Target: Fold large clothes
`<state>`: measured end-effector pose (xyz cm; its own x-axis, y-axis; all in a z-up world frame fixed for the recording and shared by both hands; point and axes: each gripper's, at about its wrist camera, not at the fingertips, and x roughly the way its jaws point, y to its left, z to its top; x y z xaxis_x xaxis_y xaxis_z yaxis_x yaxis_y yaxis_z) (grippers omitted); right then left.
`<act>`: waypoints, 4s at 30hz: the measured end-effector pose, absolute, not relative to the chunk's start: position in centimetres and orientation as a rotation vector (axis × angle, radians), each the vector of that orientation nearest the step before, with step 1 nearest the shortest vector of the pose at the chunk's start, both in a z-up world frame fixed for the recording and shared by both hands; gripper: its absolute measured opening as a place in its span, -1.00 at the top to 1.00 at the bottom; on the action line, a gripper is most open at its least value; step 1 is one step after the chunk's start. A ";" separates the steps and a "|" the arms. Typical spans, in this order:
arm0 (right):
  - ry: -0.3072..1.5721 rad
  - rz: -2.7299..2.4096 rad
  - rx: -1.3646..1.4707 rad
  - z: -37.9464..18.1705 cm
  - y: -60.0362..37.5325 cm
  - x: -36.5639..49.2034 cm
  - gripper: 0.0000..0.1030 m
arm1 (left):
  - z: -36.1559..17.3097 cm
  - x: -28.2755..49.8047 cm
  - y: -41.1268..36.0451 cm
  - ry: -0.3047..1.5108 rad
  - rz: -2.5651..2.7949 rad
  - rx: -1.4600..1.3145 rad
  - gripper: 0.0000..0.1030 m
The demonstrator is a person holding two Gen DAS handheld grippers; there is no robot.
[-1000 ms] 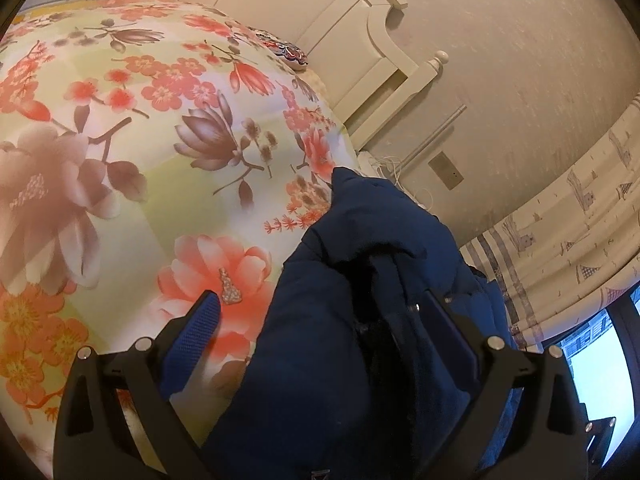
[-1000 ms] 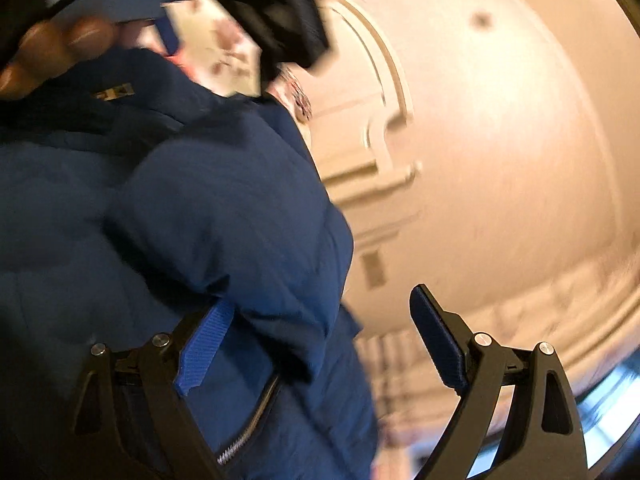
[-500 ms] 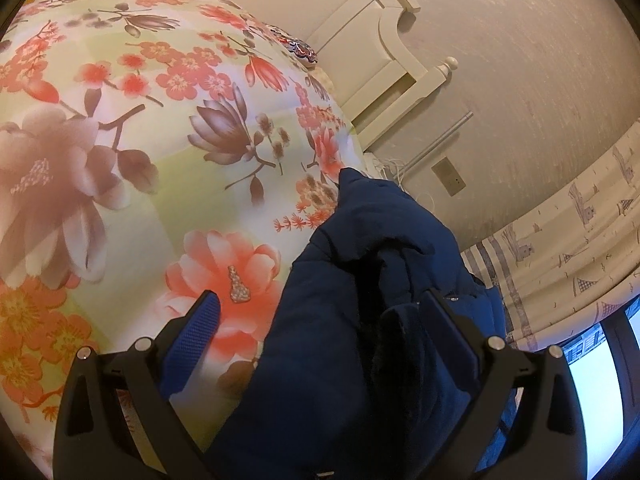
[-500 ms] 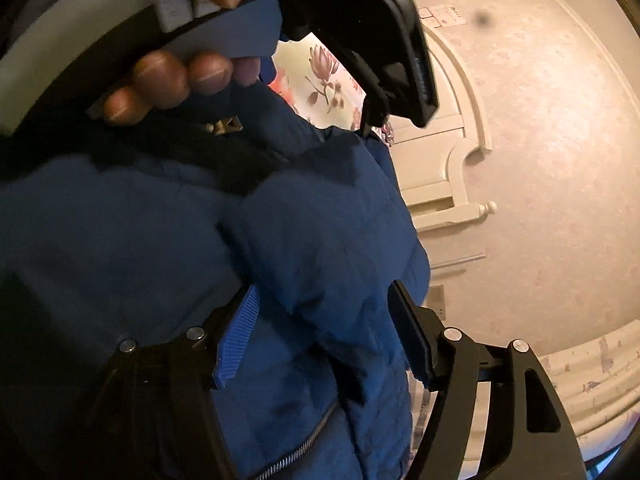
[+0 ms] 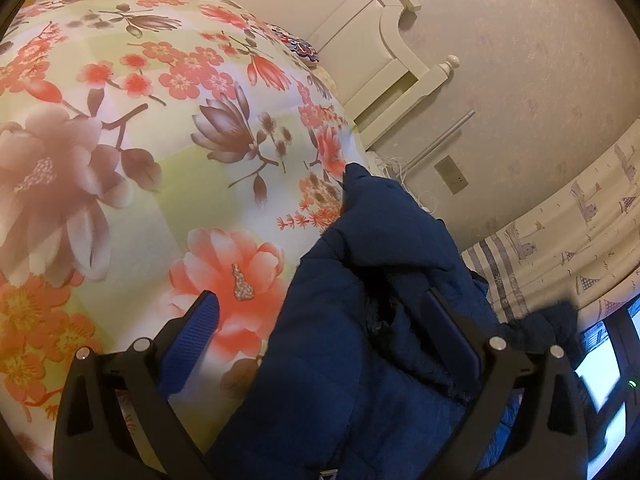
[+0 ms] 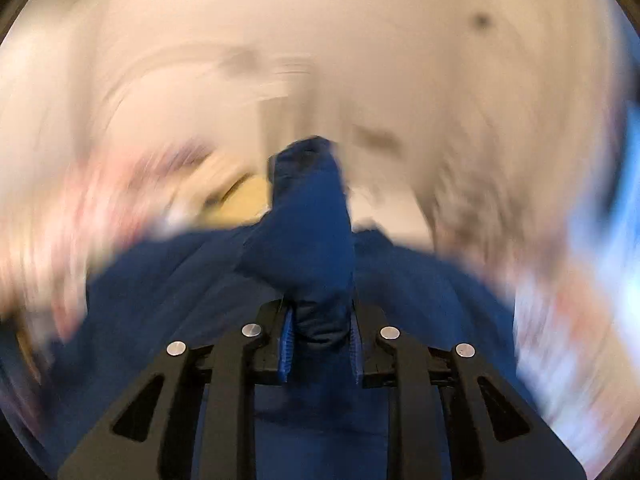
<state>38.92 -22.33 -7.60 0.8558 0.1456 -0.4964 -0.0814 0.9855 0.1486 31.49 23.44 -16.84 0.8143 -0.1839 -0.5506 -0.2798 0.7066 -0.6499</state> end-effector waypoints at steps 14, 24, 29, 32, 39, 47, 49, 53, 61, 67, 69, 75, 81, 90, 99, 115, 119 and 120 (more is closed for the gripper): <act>0.741 0.157 0.641 -14.5 -34.2 40.7 -0.23 | -16.9 31.7 23.2 0.643 0.052 -0.783 -0.94; 0.674 0.067 0.657 -11.9 -33.7 37.3 0.50 | -16.9 31.7 23.0 0.649 0.055 -0.772 -0.94; 0.701 -0.029 0.651 -13.2 -34.8 36.4 -0.01 | -16.9 31.7 23.0 0.652 0.056 -0.768 -0.94; 0.509 -0.111 0.469 -9.3 -33.2 34.3 -0.01 | -16.9 31.6 22.9 0.656 0.055 -0.761 -0.94; 0.670 -0.025 0.136 -10.2 -27.7 39.3 -0.03 | -16.8 31.4 22.7 0.651 0.064 -0.767 -0.94; 0.652 0.063 0.062 -11.7 -26.2 38.8 -0.10 | -16.6 31.6 22.4 0.661 0.060 -0.753 -0.95; 0.654 -0.007 0.101 -11.9 -27.1 39.0 -0.11 | -16.6 31.5 22.5 0.657 0.068 -0.759 -0.95; 0.742 0.008 0.108 -14.1 -27.7 40.1 -0.14 | -16.4 31.1 22.4 0.648 0.075 -0.754 -0.95; 0.719 0.002 0.271 -14.3 -30.4 39.5 -0.15 | -13.3 30.4 20.0 0.591 0.053 -0.609 -0.95; 0.722 0.001 0.279 -14.1 -30.0 39.4 -0.16 | -7.9 33.3 12.9 0.606 -0.067 -0.343 -0.95; 0.724 -0.004 0.276 -14.2 -30.2 39.8 -0.17 | -7.7 35.7 11.5 0.650 -0.067 -0.307 -0.95; 0.735 -0.001 0.287 -14.6 -30.6 39.9 -0.21 | -13.6 42.2 11.1 0.886 -0.032 -0.273 -0.95; 0.746 0.006 0.293 -14.8 -30.7 40.0 -0.26 | -14.1 40.5 10.2 0.836 -0.003 -0.162 -0.95; 0.754 0.003 0.290 -14.8 -30.6 40.0 -0.30 | -15.4 33.4 10.1 0.904 -0.023 -0.105 -0.94; 0.715 0.072 0.089 -11.1 -24.7 33.6 -0.55 | -15.6 33.6 8.4 0.890 0.007 0.003 -0.95; 0.812 0.000 -0.045 -14.0 -26.0 25.7 -0.33 | -15.9 33.2 8.9 0.890 0.009 -0.012 -0.96; 0.812 0.054 -0.027 -14.9 -26.5 23.9 -0.34 | -15.9 33.2 8.8 0.889 0.017 -0.003 -0.96; 0.833 0.070 -0.047 -15.2 -25.9 24.1 -0.38 | -15.8 33.1 8.8 0.889 0.018 -0.003 -0.96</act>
